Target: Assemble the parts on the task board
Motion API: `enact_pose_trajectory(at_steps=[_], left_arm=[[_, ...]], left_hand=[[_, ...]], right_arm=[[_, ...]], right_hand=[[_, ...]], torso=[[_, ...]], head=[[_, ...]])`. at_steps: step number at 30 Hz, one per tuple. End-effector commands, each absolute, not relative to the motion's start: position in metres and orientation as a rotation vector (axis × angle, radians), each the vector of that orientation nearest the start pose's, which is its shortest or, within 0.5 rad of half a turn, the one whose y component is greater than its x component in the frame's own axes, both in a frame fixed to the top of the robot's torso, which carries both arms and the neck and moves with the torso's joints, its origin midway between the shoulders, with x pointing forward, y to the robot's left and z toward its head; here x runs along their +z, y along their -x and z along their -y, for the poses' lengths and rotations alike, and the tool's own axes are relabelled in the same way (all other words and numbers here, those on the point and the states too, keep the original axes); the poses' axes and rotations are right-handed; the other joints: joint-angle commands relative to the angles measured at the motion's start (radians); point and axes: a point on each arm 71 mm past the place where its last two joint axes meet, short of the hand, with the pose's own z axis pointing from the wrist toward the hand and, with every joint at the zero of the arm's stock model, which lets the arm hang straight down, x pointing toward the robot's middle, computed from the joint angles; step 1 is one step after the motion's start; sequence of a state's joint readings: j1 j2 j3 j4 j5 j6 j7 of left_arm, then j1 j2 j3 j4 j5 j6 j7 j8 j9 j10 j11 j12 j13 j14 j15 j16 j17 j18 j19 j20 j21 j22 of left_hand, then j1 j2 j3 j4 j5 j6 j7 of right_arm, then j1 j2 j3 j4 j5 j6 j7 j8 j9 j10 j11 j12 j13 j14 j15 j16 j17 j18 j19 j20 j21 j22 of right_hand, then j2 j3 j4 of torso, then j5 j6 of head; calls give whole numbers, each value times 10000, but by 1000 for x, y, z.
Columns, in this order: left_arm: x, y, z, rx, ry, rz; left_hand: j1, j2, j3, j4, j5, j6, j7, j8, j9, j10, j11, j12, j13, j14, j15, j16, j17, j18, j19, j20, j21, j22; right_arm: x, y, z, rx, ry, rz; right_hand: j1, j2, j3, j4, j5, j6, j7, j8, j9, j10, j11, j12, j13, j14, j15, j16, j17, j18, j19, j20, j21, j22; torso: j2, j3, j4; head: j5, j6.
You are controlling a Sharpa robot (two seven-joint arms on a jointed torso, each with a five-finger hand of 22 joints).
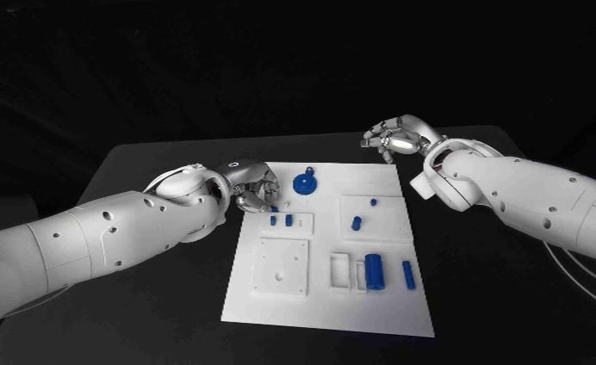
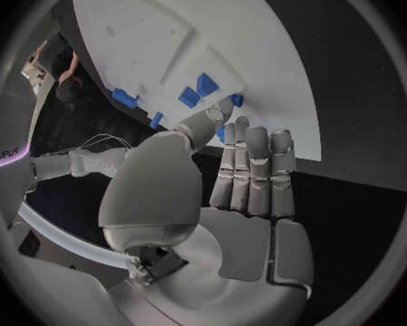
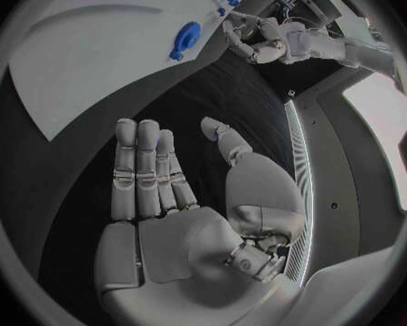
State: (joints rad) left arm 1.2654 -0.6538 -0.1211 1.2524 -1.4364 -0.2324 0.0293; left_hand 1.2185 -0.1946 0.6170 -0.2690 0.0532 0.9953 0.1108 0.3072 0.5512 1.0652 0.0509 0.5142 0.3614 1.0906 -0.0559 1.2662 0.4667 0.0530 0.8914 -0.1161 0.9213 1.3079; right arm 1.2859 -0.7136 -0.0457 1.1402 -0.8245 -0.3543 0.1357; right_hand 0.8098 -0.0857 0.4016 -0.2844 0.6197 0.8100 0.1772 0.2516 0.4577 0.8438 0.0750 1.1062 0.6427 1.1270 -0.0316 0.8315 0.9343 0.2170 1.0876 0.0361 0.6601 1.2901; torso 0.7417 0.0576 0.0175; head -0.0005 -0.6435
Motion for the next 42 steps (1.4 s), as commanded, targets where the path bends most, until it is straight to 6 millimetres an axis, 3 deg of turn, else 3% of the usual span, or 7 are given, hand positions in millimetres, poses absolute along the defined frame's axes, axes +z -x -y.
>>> enact_pose_trajectory(at_steps=[1,36,42], left_arm=[[-198,-531,-173,-6242,-3194,-17272],[-203,-540,-173,-5889,-3252,-17400],[-205,-539,-170,-6129,-3450,-17561]], left_hand=[[-39,115,-29,61,-28,93,-19,61,12,48,0,-24,-12,18,-34,31,16,181,47,-392,-42,91],[88,357,54,78,-12,207,-56,57,-18,159,-69,89,19,67,-100,77,52,192,98,-437,-40,111],[25,230,-16,59,-25,204,-52,41,-30,151,-71,111,28,71,-103,88,62,181,109,-443,-32,121]], right_arm=[[-157,-565,256,8642,-4131,-15428],[-157,-565,255,8664,-4115,-15422],[-157,-565,255,8662,-4117,-15422]], right_hand=[[5,50,-43,12,-8,-20,81,51,-17,-70,3,44,-1,-69,18,53,-14,447,65,23,-44,12],[3,52,-44,11,-7,-21,81,55,-22,-71,2,55,-15,-68,17,58,-17,447,73,21,-56,26],[1,55,-45,13,-8,-20,80,57,-22,-71,2,57,-17,-68,17,59,-18,447,75,21,-58,28]], torso=[[8,-1,-6],[4,-8,6],[7,-8,-7]], head=[[10,-4],[-27,0],[-31,4]])
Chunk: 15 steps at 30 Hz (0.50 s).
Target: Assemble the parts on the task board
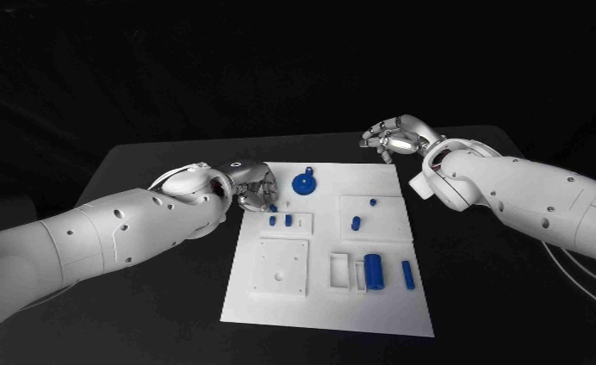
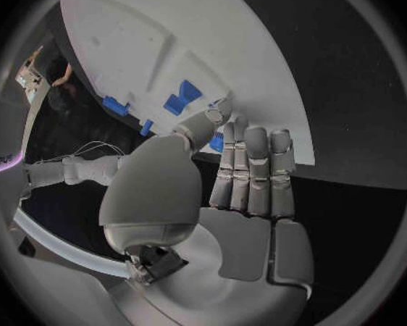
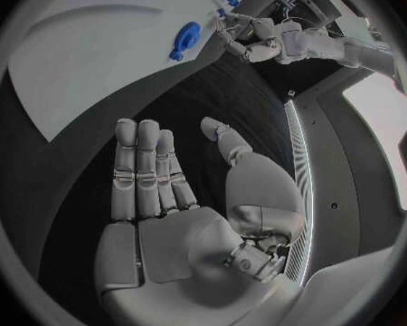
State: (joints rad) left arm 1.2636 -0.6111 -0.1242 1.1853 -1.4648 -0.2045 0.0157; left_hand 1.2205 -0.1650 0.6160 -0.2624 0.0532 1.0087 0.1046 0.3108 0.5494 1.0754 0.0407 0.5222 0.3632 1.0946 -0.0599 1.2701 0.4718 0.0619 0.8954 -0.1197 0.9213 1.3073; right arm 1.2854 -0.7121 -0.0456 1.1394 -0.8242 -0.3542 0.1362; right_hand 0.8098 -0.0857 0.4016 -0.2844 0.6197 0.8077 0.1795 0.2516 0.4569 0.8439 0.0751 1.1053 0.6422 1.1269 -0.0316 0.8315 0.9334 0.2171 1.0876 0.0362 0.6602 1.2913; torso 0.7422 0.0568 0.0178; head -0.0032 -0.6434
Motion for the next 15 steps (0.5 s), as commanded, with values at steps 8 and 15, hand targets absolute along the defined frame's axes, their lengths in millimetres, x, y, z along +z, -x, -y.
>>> enact_pose_trajectory(at_steps=[8,15], left_arm=[[-207,-536,-168,-6230,-3939,-17647],[-211,-534,-165,-5988,-4522,-17628]], left_hand=[[58,-243,-77,-142,-22,-80,73,-107,-67,-108,79,51,27,-96,-17,23,21,66,-29,-384,-64,147],[135,-333,-87,-188,-15,-140,106,-165,-99,-385,135,112,47,-263,40,-3,31,29,-168,-335,-119,159]], right_arm=[[-157,-565,255,8669,-4120,-15428],[-157,-565,255,8677,-4121,-15436]], right_hand=[[-3,57,-47,15,-9,4,57,59,-15,-72,0,68,-16,-68,17,60,-10,447,77,21,-63,19],[-5,58,-47,16,-9,5,57,60,-16,-72,0,71,-18,-67,16,61,-10,447,79,21,-65,22]], torso=[[0,13,-2],[-1,8,-1]], head=[[-14,-5],[-30,-5]])
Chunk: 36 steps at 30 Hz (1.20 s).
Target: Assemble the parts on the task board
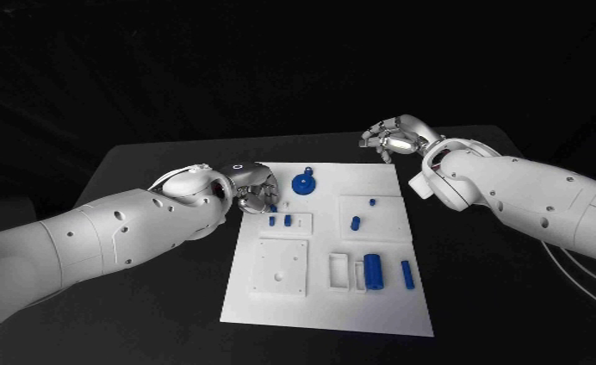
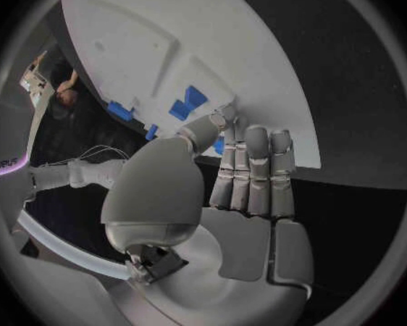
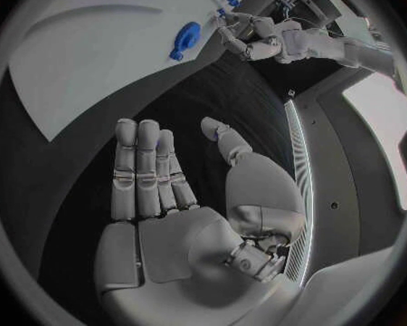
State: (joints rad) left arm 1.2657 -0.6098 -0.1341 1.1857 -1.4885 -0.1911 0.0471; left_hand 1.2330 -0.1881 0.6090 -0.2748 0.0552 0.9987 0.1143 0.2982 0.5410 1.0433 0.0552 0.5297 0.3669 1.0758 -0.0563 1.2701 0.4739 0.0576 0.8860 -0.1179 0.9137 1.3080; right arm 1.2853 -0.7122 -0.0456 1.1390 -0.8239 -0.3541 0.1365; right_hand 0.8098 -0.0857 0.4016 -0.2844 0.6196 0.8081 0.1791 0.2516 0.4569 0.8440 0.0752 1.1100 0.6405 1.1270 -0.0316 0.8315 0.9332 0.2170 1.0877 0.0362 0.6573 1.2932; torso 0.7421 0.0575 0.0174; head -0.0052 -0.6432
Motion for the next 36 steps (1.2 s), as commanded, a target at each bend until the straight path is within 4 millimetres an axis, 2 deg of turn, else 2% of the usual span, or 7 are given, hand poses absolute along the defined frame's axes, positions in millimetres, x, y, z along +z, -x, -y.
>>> enact_pose_trajectory(at_steps=[1,3,8,14,20,36], left_arm=[[-211,-534,-164,-5958,-4628,-17598],[-211,-533,-163,-5891,-4804,-17550],[-211,-533,-160,-5633,-5194,-17370],[-211,-531,-156,-5387,-5577,-17219],[-211,-528,-151,-5332,-5976,-17103],[-211,-528,-147,-5141,-6348,-17007]], left_hand=[[13,-109,-20,-63,-35,-43,10,-42,-17,-67,-10,56,17,-79,6,0,13,71,-78,-351,-44,153],[26,-120,-31,-52,-35,-44,13,-50,-23,-63,-19,182,70,-89,-1,26,30,68,-88,-346,-43,158],[56,-148,-80,-21,-33,-13,-6,-64,-42,-246,-101,1021,454,-107,-76,138,98,48,-74,-390,-28,161],[12,-239,-131,35,-31,-63,-16,-113,-81,-676,-305,2773,1227,-82,-271,477,267,17,75,-544,82,170],[-49,-336,-178,79,-34,-112,-69,-141,-110,-981,-463,4035,1619,-39,-422,858,420,4,256,-703,288,194],[-160,-387,-229,143,-55,-56,-118,-96,-91,-1203,-494,4501,1663,-107,-452,1019,467,-12,257,-752,374,187]], right_arm=[[-157,-565,255,8677,-4122,-15438],[-157,-565,255,8652,-4088,-15436],[-158,-565,255,8664,-4084,-15444],[-158,-565,255,8655,-4093,-15443],[-158,-565,255,8668,-4099,-15450],[-158,-565,255,8669,-4105,-15447]], right_hand=[[-5,58,-47,16,-9,0,61,61,-16,-73,-1,24,-1,-67,16,61,-8,448,79,21,-36,4],[-5,59,-47,16,-9,1,61,61,-16,-72,-1,24,-2,-66,16,62,-8,448,79,21,-36,4],[-7,60,-47,17,-8,1,61,62,-17,-72,-1,26,-3,-66,16,63,-8,448,81,20,-37,6],[-9,61,-48,17,-8,1,61,63,-17,-72,-2,27,-5,-65,15,64,-9,448,82,20,-39,8],[-9,63,-48,17,-7,1,60,64,-18,-71,-2,30,-7,-64,15,65,-9,448,84,20,-41,10],[-8,63,-47,15,-7,1,59,66,-20,-70,-3,35,-12,-61,14,69,-9,448,90,18,-44,17]], torso=[[0,-1,2],[3,-4,5],[7,0,4],[3,-1,-3],[0,4,0],[2,0,4]], head=[[-9,-1],[-7,-1],[-1,2],[5,-9],[1,-23],[2,-31]])
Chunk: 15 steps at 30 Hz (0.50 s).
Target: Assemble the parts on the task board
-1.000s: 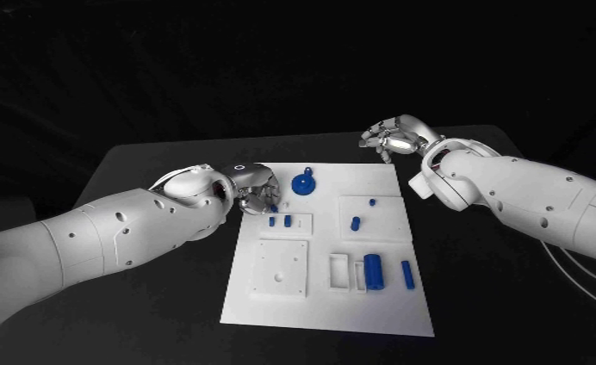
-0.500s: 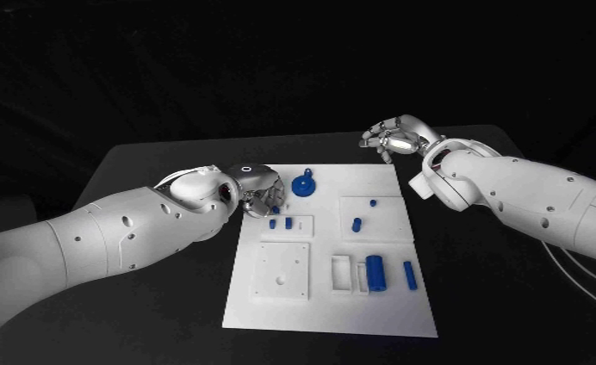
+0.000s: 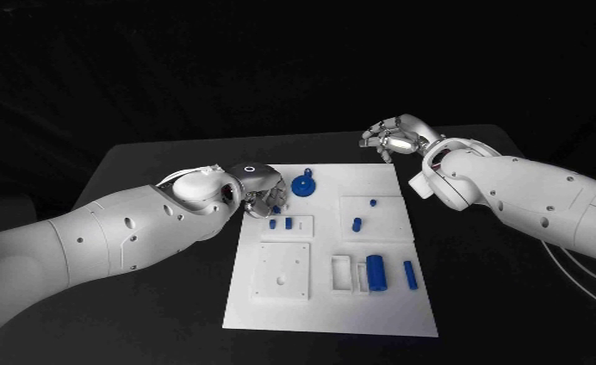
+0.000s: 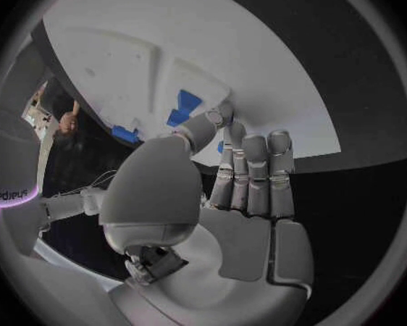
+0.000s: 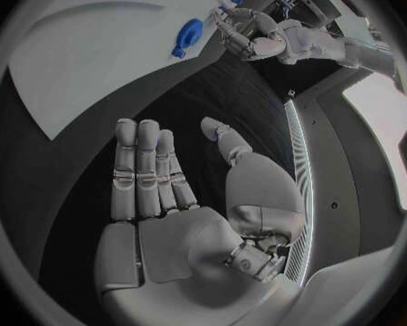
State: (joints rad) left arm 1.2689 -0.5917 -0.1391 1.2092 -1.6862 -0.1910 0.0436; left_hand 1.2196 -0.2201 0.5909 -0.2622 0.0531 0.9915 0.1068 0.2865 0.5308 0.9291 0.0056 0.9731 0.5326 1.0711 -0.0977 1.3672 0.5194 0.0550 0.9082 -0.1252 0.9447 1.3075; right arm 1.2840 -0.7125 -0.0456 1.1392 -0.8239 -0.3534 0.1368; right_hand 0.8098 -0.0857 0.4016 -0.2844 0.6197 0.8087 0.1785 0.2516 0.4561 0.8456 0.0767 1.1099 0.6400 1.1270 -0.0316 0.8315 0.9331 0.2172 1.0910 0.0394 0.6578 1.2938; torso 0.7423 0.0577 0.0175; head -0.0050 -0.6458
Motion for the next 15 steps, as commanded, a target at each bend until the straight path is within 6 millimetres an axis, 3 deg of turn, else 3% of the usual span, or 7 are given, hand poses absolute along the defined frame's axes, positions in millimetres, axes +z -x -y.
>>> enact_pose_trajectory(at_steps=[1,15], left_arm=[[-211,-528,-147,-5094,-6376,-16990],[-213,-529,-144,-4473,-6862,-17046]], left_hand=[[-40,-58,-50,31,-34,25,-43,29,15,-69,0,92,3,-62,-39,56,14,13,35,-682,71,192],[-422,21,-125,576,-43,204,-101,146,75,114,-124,527,-103,171,-167,378,95,75,259,-806,339,201]], right_arm=[[-158,-565,255,8672,-4104,-15447],[-158,-565,255,8699,-4155,-15441]], right_hand=[[-8,63,-47,16,-7,-4,65,66,-12,-86,-18,37,-7,-61,13,69,-9,445,58,-15,-49,11],[-44,67,-58,39,-1,-3,66,70,-15,-86,-17,42,-16,-59,14,73,-11,445,65,-12,-57,18]], torso=[[0,-2,2],[-4,-7,3]], head=[[1,-5],[29,-26]])
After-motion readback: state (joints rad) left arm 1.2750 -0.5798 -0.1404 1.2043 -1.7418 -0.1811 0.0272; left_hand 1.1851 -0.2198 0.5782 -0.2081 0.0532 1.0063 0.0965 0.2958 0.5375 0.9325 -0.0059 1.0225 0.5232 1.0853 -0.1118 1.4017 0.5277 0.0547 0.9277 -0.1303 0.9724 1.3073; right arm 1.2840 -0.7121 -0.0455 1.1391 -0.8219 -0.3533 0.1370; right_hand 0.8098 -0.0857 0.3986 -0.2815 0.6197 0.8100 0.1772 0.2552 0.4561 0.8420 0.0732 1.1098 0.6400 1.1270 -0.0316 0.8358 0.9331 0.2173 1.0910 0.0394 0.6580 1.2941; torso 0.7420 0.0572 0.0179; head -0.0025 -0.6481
